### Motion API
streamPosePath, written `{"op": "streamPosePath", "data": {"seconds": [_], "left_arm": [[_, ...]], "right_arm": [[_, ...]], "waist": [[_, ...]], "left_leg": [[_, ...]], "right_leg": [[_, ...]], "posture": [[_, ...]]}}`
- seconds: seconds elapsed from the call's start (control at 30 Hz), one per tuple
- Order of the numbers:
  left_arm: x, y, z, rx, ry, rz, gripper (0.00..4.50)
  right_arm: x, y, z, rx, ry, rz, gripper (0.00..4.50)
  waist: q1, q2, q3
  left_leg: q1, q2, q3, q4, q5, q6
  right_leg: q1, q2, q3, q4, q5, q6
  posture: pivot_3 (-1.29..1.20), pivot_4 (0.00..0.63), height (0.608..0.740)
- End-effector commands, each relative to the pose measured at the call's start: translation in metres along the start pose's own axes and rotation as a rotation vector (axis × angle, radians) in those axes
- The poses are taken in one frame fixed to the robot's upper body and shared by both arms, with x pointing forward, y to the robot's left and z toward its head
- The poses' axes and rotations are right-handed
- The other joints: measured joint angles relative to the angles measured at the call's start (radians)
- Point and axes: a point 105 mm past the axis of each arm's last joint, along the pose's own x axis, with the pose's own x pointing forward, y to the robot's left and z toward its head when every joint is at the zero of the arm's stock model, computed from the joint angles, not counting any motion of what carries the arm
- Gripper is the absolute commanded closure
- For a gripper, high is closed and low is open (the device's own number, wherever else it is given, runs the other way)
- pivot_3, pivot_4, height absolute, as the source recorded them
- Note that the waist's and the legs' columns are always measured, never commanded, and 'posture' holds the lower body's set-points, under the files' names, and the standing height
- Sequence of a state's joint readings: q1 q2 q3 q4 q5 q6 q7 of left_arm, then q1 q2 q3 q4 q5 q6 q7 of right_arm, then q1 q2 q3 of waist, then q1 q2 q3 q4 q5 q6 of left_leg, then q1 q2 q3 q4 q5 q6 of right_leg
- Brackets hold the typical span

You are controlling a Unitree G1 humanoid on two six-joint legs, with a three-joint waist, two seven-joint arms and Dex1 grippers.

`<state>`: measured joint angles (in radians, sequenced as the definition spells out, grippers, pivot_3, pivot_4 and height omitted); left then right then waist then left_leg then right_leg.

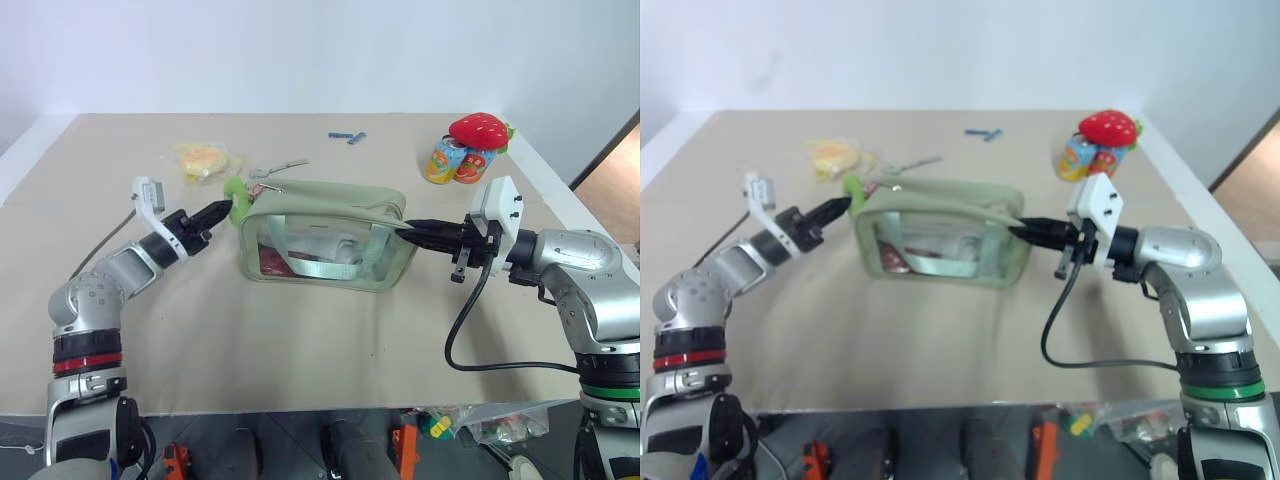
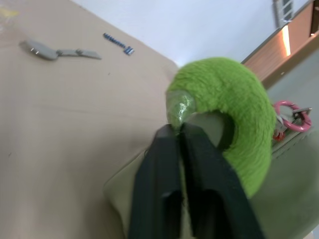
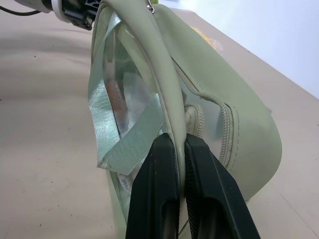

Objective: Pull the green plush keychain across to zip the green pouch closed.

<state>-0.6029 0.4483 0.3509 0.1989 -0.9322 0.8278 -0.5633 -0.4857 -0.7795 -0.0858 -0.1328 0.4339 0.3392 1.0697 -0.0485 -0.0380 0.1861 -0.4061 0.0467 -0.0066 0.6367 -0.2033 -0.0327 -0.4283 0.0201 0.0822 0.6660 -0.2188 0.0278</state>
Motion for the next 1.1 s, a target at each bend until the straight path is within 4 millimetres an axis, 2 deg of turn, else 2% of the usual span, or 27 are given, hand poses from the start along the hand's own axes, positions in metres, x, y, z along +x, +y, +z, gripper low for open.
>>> {"op": "streamPosePath", "data": {"seconds": [0.03,0.1,0.23,0.4,0.5,0.7,0.9,1.1], "left_arm": [[-0.001,-0.023,0.027,0.044,-0.059,-0.095,4.40],[-0.001,-0.042,0.037,0.073,-0.059,-0.162,4.40],[0.009,-0.094,0.053,0.130,-0.036,-0.331,4.40],[0.028,-0.134,0.043,0.188,0.047,-0.457,4.40],[0.036,-0.137,0.030,0.209,0.109,-0.470,4.40],[0.043,-0.114,0.014,0.301,0.222,-0.365,4.40],[0.037,-0.109,0.022,0.377,0.257,-0.343,2.56],[0.013,-0.102,0.023,0.544,0.369,-0.305,0.55]], "right_arm": [[-0.003,-0.002,0.009,-0.047,-0.003,0.000,4.50],[-0.004,-0.002,0.009,-0.049,0.001,0.001,4.50],[-0.007,-0.003,0.007,-0.048,0.018,-0.002,4.50],[-0.009,-0.004,0.005,-0.049,0.031,-0.003,4.50],[-0.008,-0.004,0.005,-0.052,0.030,-0.002,4.50],[-0.007,-0.004,0.005,-0.059,0.024,-0.007,4.50],[-0.007,-0.002,0.005,-0.061,0.021,-0.009,4.50],[-0.007,-0.004,0.005,-0.066,0.020,-0.008,4.50]], "waist": [[0.000,0.000,0.000],[0.000,0.000,0.000],[0.001,-0.001,0.001],[0.001,-0.001,0.001],[0.000,-0.001,0.001],[0.000,-0.001,0.001],[0.001,-0.001,0.001],[0.000,-0.001,0.001]], "left_leg": [[0.000,0.000,0.000,0.000,0.000,0.000],[0.000,0.000,0.000,0.000,0.000,0.000],[-0.001,0.000,-0.001,0.001,0.000,0.000],[0.001,-0.002,0.000,0.001,0.000,0.000],[0.001,-0.002,-0.001,0.001,0.000,0.000],[0.000,-0.002,-0.001,0.001,0.000,0.000],[0.000,-0.002,-0.001,0.001,0.000,0.000],[0.000,-0.002,-0.001,0.000,0.000,0.000]], "right_leg": [[0.000,0.000,0.000,0.000,0.000,0.000],[0.000,0.000,0.000,0.000,0.000,0.000],[0.000,0.000,-0.001,0.000,0.000,0.000],[0.002,-0.002,0.000,0.000,0.000,0.001],[0.002,-0.002,0.000,0.000,0.000,0.001],[0.002,-0.002,0.000,0.000,0.000,0.001],[0.002,-0.002,0.000,0.000,0.000,0.001],[0.001,-0.002,-0.001,-0.001,-0.001,0.001]], "posture": [[0.00,0.150,0.740],[0.00,0.150,0.740],[0.00,0.150,0.740],[0.00,0.150,0.740],[0.00,0.150,0.740],[0.00,0.150,0.740],[0.00,0.150,0.740],[0.00,0.150,0.740]]}}
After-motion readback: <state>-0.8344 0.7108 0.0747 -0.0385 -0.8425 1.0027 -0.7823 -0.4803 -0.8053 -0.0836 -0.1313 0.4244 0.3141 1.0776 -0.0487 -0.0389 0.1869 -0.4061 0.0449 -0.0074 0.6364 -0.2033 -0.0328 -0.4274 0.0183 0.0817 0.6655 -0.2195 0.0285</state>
